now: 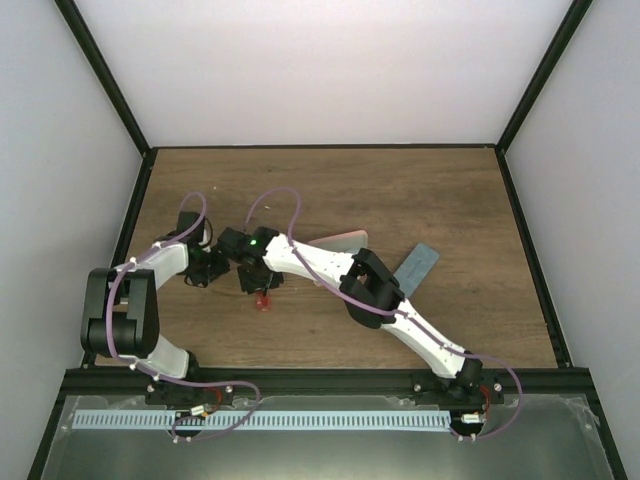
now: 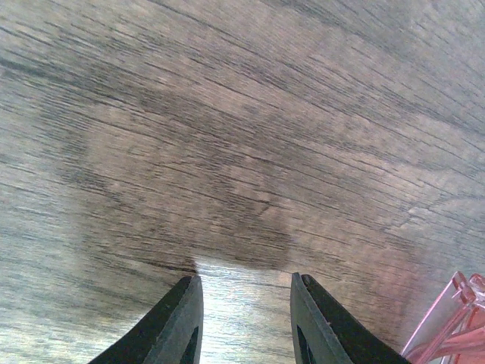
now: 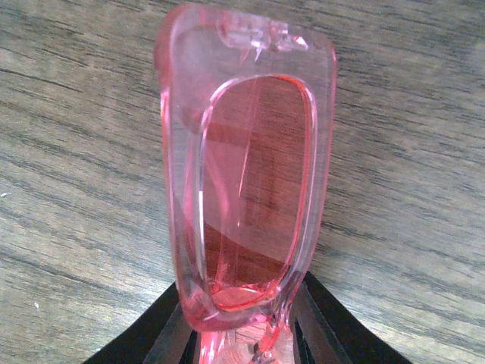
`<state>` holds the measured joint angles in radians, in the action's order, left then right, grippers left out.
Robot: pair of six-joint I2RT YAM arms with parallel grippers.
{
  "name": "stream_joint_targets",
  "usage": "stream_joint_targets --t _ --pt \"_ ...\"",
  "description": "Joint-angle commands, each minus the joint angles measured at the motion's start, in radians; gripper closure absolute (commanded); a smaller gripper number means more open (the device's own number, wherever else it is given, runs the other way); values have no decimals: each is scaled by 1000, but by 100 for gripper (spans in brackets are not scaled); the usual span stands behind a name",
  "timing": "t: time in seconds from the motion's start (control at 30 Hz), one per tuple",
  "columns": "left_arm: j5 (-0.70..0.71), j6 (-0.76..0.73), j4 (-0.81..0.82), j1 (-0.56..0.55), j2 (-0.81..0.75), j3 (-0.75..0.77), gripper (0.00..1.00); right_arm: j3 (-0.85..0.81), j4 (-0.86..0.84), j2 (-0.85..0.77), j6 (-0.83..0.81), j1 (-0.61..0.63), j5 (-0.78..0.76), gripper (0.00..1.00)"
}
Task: Organize the sunglasses
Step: Fold the sunglasses at the center of the board, then pick up the sunglasses from the center of the board.
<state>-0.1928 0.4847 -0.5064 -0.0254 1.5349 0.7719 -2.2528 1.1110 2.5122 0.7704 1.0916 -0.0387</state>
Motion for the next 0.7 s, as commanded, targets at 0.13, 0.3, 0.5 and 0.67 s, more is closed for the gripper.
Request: stream_joint_targets --t 0.13,0.3,0.5,0.67 --pt "-29 -19 23 7 -12 -17 66 61 48 27 22 7 8 77" --pt "-60 -23 36 8 -17 -30 66 97 7 -30 29 1 -5 78" --pt "-77 -23 39 6 -23 -30 65 251 -91 -193 47 -19 -9 76" --pt "-114 -33 41 6 -40 -33 65 371 -182 -325 58 -30 -8 77"
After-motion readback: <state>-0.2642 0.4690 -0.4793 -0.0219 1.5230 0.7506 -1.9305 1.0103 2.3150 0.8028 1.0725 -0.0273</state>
